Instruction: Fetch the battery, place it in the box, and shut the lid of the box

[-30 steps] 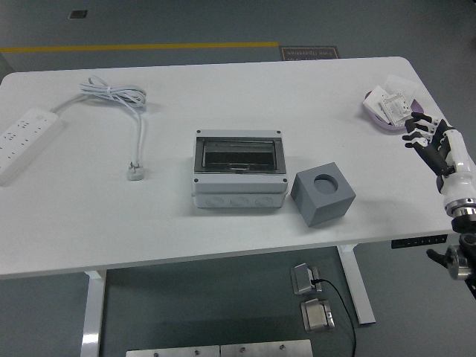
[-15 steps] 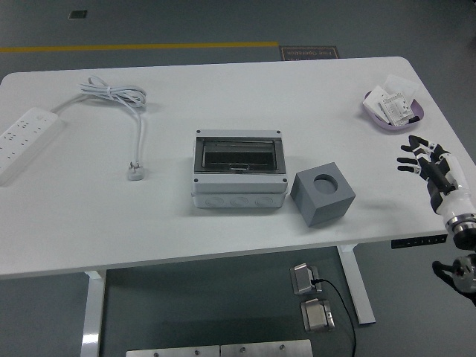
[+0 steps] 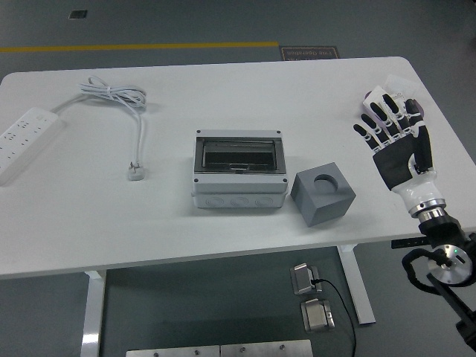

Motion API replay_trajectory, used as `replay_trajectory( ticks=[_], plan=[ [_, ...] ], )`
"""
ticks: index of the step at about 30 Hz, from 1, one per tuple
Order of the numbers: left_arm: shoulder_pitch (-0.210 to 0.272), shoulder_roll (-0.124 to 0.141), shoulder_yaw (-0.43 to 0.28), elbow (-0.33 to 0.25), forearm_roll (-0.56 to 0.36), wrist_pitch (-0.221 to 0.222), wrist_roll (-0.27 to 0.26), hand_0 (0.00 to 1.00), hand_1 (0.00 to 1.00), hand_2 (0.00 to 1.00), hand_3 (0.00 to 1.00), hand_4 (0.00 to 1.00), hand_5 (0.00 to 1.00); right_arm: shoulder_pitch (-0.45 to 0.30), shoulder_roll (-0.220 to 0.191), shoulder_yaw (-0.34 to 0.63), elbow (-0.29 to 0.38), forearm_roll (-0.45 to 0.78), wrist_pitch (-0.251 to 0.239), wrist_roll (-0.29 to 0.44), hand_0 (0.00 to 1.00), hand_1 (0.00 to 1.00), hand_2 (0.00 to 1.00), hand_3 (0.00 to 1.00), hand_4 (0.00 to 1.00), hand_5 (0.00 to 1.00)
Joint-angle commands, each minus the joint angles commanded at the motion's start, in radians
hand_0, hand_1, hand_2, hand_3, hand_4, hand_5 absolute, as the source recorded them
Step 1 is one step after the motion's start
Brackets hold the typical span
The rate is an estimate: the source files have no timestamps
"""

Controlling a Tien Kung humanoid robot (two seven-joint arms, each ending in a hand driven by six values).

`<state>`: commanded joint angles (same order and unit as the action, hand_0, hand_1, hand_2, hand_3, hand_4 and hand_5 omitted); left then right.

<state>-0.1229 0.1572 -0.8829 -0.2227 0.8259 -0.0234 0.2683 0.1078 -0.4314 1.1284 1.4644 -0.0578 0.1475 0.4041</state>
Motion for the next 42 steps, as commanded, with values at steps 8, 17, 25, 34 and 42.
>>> replay_trajectory(
  ticks=[8,17,25,34,42],
  plan=[
    [0.006,0.002,-0.001,0.0,-0.003,0.002,0.0,0.634,0.665,0.621,0.613,0.619,0.205,-0.011,-0.028,-0.021,0.168,0.213,-0.035,0.019,0.584,0.637,0.713,0.739,0.863,0.708],
    [0.007,-0.007,0.015,0.001,-0.027,0.003,-0.006,0.634,0.664,0.621,0.612,0.619,0.206,0.014,-0.038,0.058,0.306,-0.011,-0.202,-0.007,0.998,0.937,0.963,0.984,0.958,0.998],
    [0.014,-0.008,0.013,0.0,-0.03,0.006,-0.005,0.633,0.664,0.621,0.612,0.619,0.205,0.055,-0.045,0.067,0.315,-0.311,-0.454,-0.126,0.998,0.947,0.965,0.994,0.955,0.998],
    [0.013,-0.018,0.028,0.002,-0.055,0.008,-0.011,0.633,0.665,0.621,0.613,0.619,0.205,0.103,-0.041,0.007,0.313,-0.66,-0.685,-0.23,0.914,0.813,0.829,0.82,0.92,0.998],
    [0.011,-0.023,0.03,0.002,-0.061,0.01,-0.012,0.633,0.664,0.621,0.613,0.619,0.206,0.127,-0.08,0.003,0.269,-0.969,-0.624,-0.439,0.946,0.822,0.832,0.817,0.903,0.998]
  ],
)
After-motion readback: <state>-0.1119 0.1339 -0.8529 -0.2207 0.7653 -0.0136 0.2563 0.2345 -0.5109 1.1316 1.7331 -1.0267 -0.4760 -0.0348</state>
